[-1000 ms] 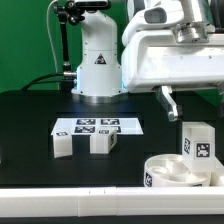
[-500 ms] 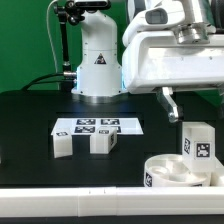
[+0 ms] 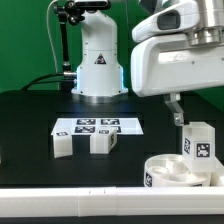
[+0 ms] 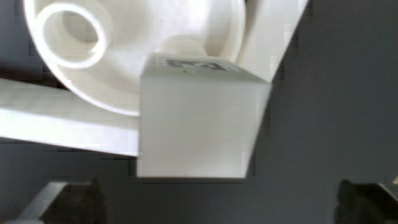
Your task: Assemble stool
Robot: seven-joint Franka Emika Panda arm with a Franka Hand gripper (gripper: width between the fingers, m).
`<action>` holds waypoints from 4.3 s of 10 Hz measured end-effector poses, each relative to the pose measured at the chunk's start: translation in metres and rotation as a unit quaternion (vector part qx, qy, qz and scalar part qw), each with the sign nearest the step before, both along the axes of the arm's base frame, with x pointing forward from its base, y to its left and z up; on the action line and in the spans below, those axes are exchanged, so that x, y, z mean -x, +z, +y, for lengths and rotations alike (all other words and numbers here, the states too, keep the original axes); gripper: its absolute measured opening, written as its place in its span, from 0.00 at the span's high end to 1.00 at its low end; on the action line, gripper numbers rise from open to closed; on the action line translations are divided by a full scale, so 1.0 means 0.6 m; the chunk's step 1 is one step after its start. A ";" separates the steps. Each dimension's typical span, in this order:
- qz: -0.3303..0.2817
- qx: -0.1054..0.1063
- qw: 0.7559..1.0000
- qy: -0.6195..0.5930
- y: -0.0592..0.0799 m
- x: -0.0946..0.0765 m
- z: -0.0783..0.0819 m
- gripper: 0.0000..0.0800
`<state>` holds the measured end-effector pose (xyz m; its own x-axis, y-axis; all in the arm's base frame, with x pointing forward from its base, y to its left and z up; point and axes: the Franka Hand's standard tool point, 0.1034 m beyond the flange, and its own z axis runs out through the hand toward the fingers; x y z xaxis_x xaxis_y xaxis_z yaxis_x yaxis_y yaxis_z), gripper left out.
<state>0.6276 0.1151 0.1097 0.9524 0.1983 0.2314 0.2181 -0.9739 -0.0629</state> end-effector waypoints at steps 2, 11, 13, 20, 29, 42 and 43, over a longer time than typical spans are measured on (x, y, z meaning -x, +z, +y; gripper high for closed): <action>0.052 0.000 0.999 -0.004 -0.004 0.005 0.005 0.19; 0.053 -0.009 0.992 -0.117 -0.033 0.003 -0.026 0.19; 0.055 -0.010 0.991 -0.118 -0.036 0.005 -0.016 0.19; 0.052 -0.005 0.995 -0.089 -0.039 0.003 -0.017 0.58; 0.065 -0.077 0.930 -0.353 -0.040 -0.001 -0.017 0.57; 0.137 -0.190 0.621 -0.748 -0.042 0.007 0.005 0.57; 0.137 -0.190 0.625 -0.745 -0.042 0.007 0.006 0.28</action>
Offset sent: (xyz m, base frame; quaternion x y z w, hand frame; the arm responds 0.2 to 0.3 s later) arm 0.0082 -0.0184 -0.0155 -0.0428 0.0231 0.0007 0.9988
